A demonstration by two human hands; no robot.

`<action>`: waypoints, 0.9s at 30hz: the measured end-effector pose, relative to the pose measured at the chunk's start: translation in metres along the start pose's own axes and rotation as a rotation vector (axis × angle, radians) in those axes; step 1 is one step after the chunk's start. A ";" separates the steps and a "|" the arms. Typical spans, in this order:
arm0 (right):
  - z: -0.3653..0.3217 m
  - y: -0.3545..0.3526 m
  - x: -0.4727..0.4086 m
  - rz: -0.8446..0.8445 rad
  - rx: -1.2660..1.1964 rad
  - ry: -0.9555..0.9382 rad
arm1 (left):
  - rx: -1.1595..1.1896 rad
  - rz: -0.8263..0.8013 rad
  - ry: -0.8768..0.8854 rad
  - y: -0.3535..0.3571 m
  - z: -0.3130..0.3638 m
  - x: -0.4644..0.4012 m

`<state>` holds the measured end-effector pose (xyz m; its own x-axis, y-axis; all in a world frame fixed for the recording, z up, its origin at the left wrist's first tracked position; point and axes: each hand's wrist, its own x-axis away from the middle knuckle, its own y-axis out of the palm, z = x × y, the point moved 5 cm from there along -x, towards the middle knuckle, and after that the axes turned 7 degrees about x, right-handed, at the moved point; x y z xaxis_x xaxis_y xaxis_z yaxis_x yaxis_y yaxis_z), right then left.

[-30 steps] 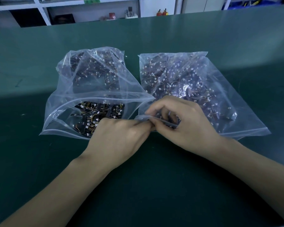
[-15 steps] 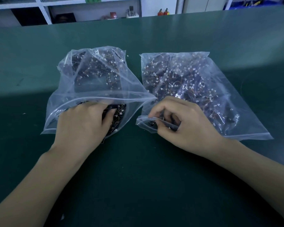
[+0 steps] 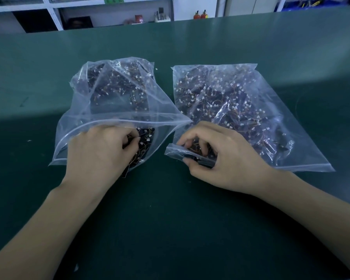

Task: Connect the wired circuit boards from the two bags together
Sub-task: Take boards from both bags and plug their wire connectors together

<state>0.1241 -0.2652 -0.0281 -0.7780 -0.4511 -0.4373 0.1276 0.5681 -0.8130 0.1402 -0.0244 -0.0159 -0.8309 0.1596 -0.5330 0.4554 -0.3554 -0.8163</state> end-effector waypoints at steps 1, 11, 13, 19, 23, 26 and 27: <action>0.000 0.000 0.000 -0.004 0.006 0.001 | 0.015 0.020 0.026 -0.001 0.001 0.000; 0.003 -0.002 0.000 0.101 -0.080 0.025 | 0.266 0.110 0.304 -0.007 0.034 0.009; 0.004 -0.004 0.000 0.131 -0.094 0.017 | 0.286 0.139 0.375 -0.008 0.042 0.012; 0.004 -0.005 -0.001 0.167 -0.143 -0.066 | 0.353 0.134 0.472 -0.005 0.053 0.016; 0.003 -0.008 -0.002 0.211 -0.198 -0.109 | 0.460 0.156 0.423 -0.004 0.049 0.016; 0.002 -0.010 -0.001 0.223 -0.210 -0.115 | 0.495 0.159 0.405 -0.003 0.047 0.015; 0.001 -0.010 -0.001 0.222 -0.206 -0.117 | 0.498 0.154 0.413 -0.002 0.047 0.015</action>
<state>0.1241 -0.2713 -0.0197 -0.6677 -0.3693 -0.6463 0.1499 0.7838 -0.6027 0.1119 -0.0644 -0.0114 -0.5317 0.3774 -0.7582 0.2746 -0.7701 -0.5759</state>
